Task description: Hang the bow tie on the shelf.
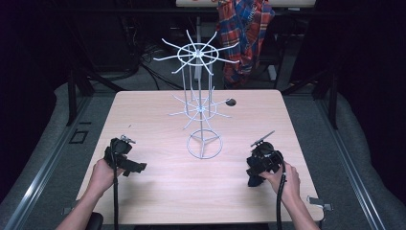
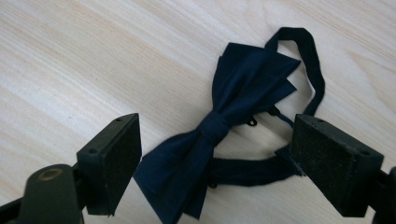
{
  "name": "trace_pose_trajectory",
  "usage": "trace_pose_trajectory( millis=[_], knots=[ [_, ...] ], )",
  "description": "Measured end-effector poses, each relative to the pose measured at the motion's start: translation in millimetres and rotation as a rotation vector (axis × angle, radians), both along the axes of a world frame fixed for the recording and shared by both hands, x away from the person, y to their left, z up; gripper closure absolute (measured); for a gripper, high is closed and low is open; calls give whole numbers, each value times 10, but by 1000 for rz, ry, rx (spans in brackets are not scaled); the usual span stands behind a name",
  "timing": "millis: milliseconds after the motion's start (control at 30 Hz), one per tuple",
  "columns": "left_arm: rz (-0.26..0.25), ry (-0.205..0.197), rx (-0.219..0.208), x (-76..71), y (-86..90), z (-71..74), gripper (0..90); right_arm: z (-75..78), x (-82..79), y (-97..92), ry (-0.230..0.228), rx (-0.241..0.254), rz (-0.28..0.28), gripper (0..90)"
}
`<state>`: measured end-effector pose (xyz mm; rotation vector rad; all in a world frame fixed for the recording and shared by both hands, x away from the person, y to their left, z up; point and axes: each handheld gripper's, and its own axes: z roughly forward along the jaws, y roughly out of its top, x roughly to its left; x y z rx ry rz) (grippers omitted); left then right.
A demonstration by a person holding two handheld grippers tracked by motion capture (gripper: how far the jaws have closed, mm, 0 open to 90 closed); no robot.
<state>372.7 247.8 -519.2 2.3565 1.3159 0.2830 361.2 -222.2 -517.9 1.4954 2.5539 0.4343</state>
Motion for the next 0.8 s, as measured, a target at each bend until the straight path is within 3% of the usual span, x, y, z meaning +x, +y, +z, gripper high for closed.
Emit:
trace_pose_trajectory(
  millis=[67,233,267,300,333,400,467,600,633,667,800],
  knots=[
    [0,2,0,-3,2,4,0,-18,54,25,37,-9,24,138],
    [-5,2,0,-1,-1,-2,0,-84,112,101,80,-32,51,54],
    [-5,4,0,-1,-2,-3,0,-83,120,105,85,-44,60,38],
    [-6,5,0,-1,-4,-5,0,-123,103,128,54,-8,25,22],
    [-8,8,0,-1,-6,-6,0,-106,122,126,62,-37,41,23],
    [-18,12,5,-3,-11,-10,0,-107,133,132,52,-58,41,74],
    [-22,13,9,-8,-19,-14,0,-121,145,131,56,-68,38,215],
    [-24,13,10,-10,-17,-13,0,-149,145,122,72,-115,30,352],
    [-24,15,9,-10,-16,-14,0,-173,129,127,47,-105,0,367],
    [-25,17,9,-10,-16,-16,0,-154,144,111,73,-122,22,403],
    [-35,25,13,-9,-25,-21,0,-196,143,106,85,-157,20,460]
  ],
)
